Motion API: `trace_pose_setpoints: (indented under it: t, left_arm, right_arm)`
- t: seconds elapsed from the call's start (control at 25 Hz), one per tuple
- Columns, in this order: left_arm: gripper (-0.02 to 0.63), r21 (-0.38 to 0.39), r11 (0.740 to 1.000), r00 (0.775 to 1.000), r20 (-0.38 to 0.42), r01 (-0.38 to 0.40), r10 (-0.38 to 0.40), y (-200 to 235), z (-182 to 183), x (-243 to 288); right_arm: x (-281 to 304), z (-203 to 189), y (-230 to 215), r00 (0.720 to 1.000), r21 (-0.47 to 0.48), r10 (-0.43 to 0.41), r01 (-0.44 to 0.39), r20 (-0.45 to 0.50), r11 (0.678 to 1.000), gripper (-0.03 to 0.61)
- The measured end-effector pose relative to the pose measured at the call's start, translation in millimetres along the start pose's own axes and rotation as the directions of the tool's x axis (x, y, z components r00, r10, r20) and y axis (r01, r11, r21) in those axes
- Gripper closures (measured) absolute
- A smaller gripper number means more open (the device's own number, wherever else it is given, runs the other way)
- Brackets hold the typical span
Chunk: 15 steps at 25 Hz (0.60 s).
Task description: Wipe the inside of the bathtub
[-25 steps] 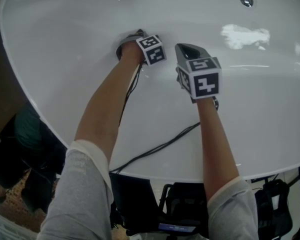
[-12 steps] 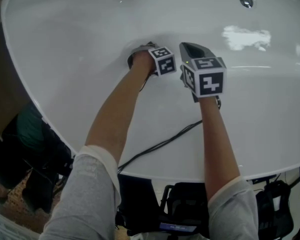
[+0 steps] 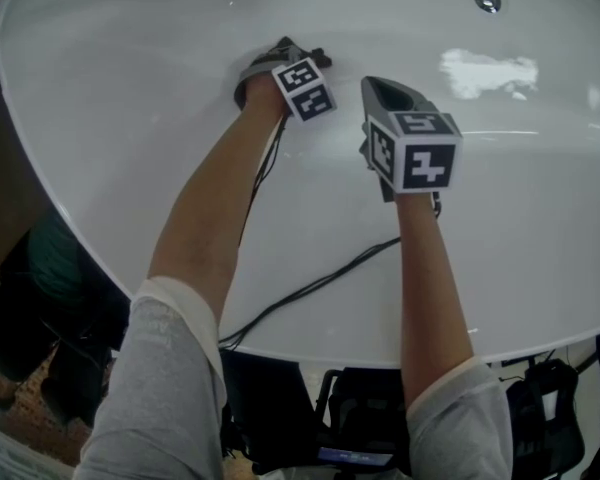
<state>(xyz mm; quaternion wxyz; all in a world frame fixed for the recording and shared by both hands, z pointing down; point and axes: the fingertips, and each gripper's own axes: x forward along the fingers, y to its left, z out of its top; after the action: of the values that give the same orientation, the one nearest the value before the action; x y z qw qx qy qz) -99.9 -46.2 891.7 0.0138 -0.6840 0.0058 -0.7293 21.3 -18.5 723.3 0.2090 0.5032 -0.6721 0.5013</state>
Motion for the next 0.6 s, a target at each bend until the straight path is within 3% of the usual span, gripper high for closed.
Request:
trace_pose_setpoints:
  t: [0.08,0.24,0.44,0.6]
  left_arm:
    - [0.531,-0.028,0.999,1.000,0.009,-0.021,0.021,18,4,1]
    - [0.531,-0.094,0.993,0.997,0.005,0.075,-0.075,-1,7,0]
    - [0.531,-0.033,0.976,0.977,0.015,0.214,-0.213,-85,19,-6]
    - [0.531,0.035,0.971,0.970,0.033,0.238,-0.239,-120,22,-4]
  right_arm:
    - [1,1,-1,1.000,0.003,-0.002,0.002,0.002,1.000,0.572]
    - [0,0,-2,1.000,0.003,0.000,0.000,0.001,1.000,0.572]
    - [0,-7,-5,1.000,0.019,-0.008,0.008,-0.011,1.000,0.572]
    - [0,-8,-12,1.000,0.040,-0.023,0.024,-0.010,0.999,0.572]
